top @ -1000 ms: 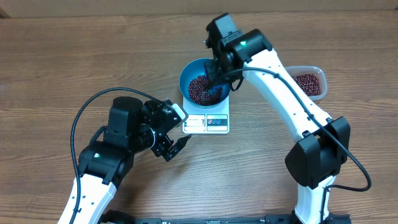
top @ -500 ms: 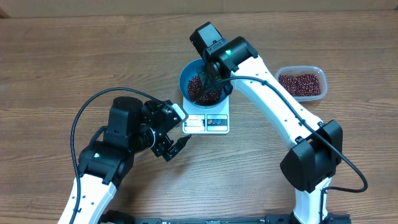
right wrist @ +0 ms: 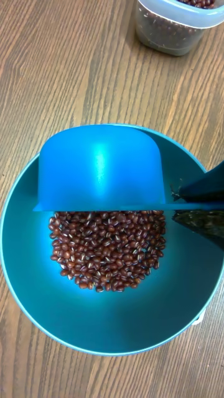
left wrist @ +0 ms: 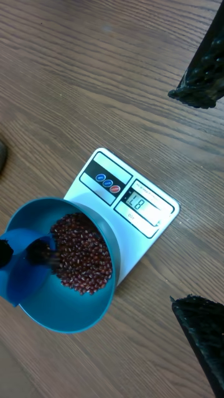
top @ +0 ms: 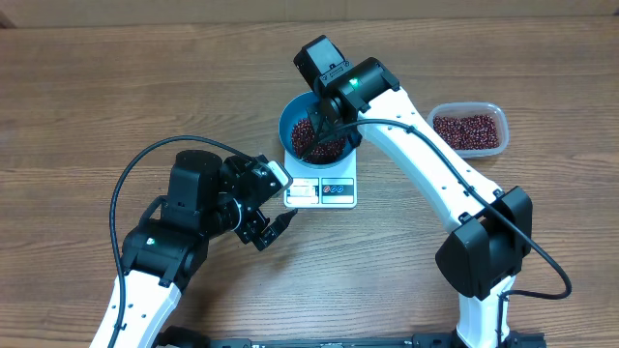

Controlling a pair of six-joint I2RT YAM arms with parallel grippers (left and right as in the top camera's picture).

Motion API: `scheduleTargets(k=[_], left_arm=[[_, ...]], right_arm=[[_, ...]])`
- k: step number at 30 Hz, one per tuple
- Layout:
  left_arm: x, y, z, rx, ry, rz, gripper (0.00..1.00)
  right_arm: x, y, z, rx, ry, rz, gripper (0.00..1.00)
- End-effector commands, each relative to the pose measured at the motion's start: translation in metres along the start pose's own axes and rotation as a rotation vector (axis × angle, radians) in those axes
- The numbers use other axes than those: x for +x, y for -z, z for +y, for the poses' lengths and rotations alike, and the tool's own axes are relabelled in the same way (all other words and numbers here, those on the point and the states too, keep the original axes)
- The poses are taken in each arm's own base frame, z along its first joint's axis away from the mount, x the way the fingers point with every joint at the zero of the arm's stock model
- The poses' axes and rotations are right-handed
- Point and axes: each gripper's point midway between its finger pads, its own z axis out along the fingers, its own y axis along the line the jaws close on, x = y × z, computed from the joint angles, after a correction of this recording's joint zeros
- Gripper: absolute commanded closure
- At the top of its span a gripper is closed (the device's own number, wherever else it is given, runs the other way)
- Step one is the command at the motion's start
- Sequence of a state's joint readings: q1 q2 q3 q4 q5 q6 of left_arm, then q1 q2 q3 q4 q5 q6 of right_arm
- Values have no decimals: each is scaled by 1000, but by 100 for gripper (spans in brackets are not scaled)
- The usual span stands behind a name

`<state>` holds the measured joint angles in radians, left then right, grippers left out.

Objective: Scoop item into bowl and weigh 150g on scale
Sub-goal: 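Tip the scoop with the right gripper to pour beans into the bowl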

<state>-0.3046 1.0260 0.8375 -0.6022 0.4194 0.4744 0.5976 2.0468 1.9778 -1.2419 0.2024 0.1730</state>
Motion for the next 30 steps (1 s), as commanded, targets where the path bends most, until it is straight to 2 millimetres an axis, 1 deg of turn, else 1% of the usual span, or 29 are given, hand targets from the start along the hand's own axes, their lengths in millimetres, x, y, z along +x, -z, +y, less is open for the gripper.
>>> scheduleTargets(k=[1, 17, 30], left_arm=[[2, 0, -1, 11, 12, -3, 0], [2, 0, -1, 12, 12, -3, 0], [2, 0, -1, 11, 12, -3, 1]], right_arm=[[-15, 31, -4, 2, -23, -90, 96], [-15, 33, -1, 29, -7, -100, 96], [-18, 40, -8, 58, -11, -125, 96]])
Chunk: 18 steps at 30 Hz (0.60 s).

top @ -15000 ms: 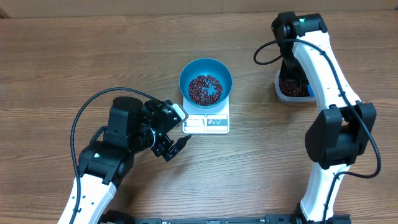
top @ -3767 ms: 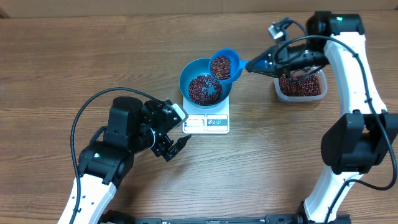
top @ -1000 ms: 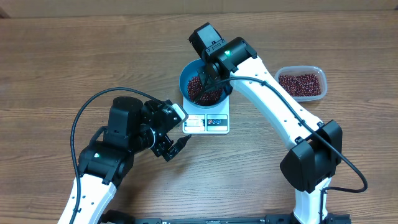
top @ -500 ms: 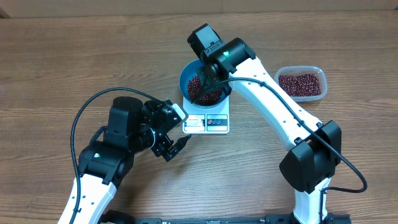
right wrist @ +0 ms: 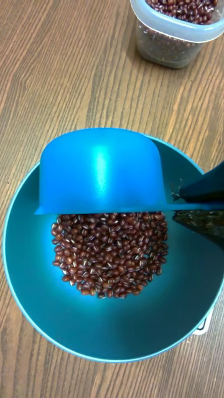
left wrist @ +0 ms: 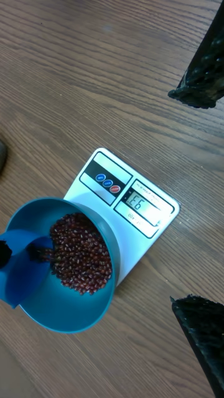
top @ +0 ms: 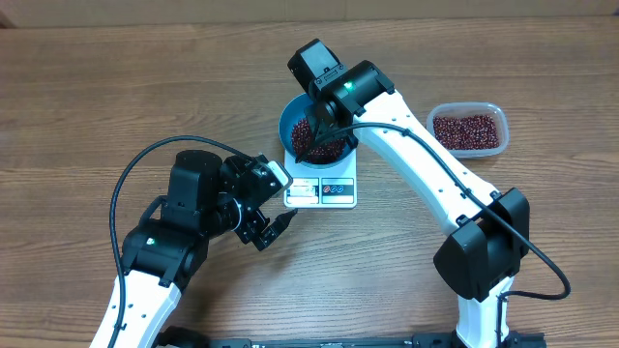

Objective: Scoop item into bowl and weigh 150g on scale
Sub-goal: 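Tip the scoop with the right gripper to pour beans into the bowl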

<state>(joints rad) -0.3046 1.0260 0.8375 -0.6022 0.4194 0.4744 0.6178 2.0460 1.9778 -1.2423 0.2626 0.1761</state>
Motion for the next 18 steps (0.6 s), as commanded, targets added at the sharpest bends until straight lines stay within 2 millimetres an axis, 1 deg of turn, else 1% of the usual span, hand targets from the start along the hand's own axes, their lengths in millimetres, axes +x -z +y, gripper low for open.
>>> scheduleTargets(k=[1, 9, 18], left_arm=[[2, 0, -1, 12, 12, -3, 1], [2, 0, -1, 12, 12, -3, 0], [2, 0, -1, 12, 12, -3, 0]], right_arm=[[-18, 37, -9, 8, -30, -110, 96], [-20, 41, -13, 27, -34, -124, 96], [-23, 41, -13, 24, -37, -136, 96]])
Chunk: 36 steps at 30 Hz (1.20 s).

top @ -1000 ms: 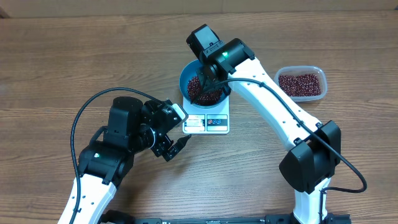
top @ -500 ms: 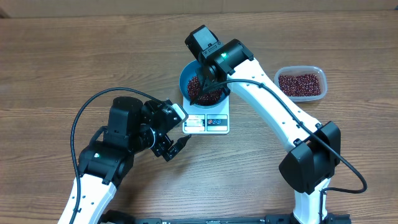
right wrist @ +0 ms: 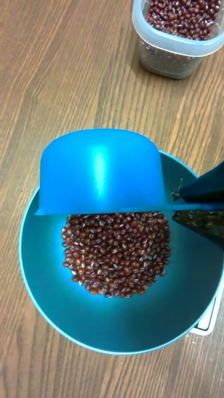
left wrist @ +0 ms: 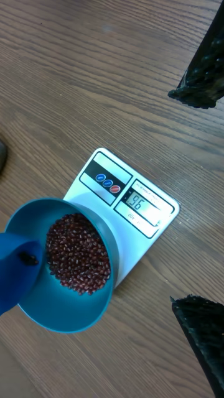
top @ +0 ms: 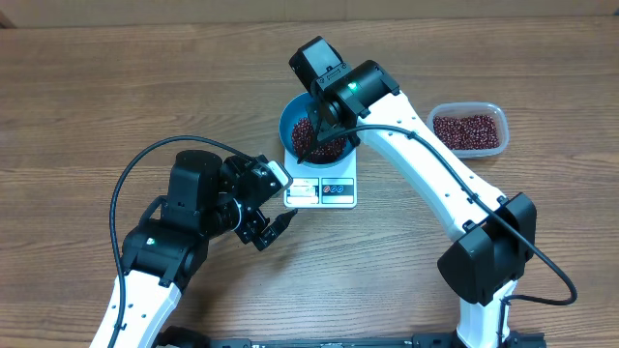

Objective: Scoop item into bowl and weigh 150g on scale
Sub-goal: 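Tip the scoop with the right gripper to pour beans into the bowl, then carry the empty scoop with the right gripper back to the bean container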

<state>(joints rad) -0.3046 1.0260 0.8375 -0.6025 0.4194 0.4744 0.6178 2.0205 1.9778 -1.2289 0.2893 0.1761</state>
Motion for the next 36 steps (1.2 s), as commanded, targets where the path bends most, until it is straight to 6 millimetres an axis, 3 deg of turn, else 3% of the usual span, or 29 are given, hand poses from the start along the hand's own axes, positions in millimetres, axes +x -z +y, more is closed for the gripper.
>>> scheduleTargets(k=[1, 20, 26, 28, 31, 33, 34, 35, 36], left_arm=[[1, 0, -1, 11, 12, -3, 0], [1, 0, -1, 11, 12, -3, 0], [1, 0, -1, 11, 12, -3, 1], [1, 0, 0, 11, 12, -3, 1], [1, 0, -1, 11, 12, -3, 1], [1, 0, 0, 11, 12, -3, 0], [1, 0, 0, 11, 12, -3, 1], [1, 0, -1, 11, 12, -3, 0], [1, 0, -1, 11, 12, -3, 1]], right_arm=[[-18, 29, -7, 8, -28, -94, 96], [-13, 46, 20, 100, 69, -148, 96], [-16, 72, 11, 84, 20, -198, 96], [-20, 88, 3, 89, -15, -236, 96], [-25, 117, -25, 164, -97, -317, 96], [-28, 137, -56, 248, -180, -375, 96], [-28, 139, -63, 268, -198, -382, 96], [-26, 144, -89, 336, -257, -388, 96], [-24, 144, -101, 363, -284, -381, 96]])
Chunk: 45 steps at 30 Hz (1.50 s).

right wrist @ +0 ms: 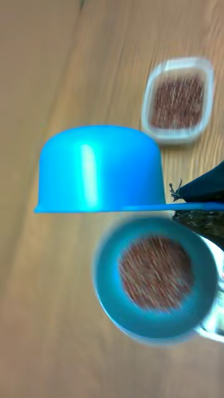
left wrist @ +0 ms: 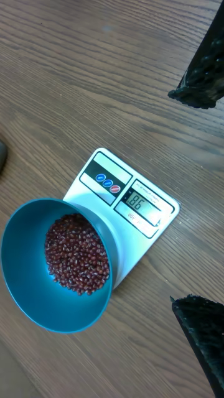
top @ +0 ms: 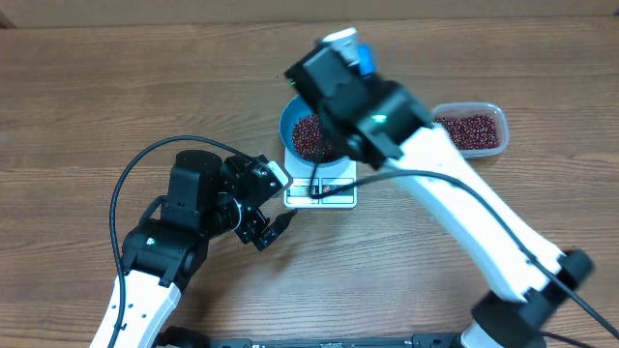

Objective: Scoop item into bowl and weigh 150g on scale
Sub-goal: 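Carry the empty scoop with the right gripper back to the bean container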

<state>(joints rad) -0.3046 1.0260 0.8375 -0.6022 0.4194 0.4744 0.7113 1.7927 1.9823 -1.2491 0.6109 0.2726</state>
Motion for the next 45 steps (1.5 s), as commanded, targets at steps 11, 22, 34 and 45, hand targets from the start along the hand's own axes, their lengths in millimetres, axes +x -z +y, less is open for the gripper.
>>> scheduleTargets(k=[11, 22, 34, 45], left_arm=[[2, 0, -1, 12, 12, -3, 1], [2, 0, -1, 12, 12, -3, 0], [2, 0, -1, 11, 12, -3, 0], [2, 0, -1, 11, 12, -3, 0]], right_arm=[[43, -51, -200, 354, -415, 244, 96], [90, -101, -221, 346, -456, 429, 96], [130, -139, -206, 359, -399, 568, 96], [143, -149, -191, 304, -410, 602, 96]])
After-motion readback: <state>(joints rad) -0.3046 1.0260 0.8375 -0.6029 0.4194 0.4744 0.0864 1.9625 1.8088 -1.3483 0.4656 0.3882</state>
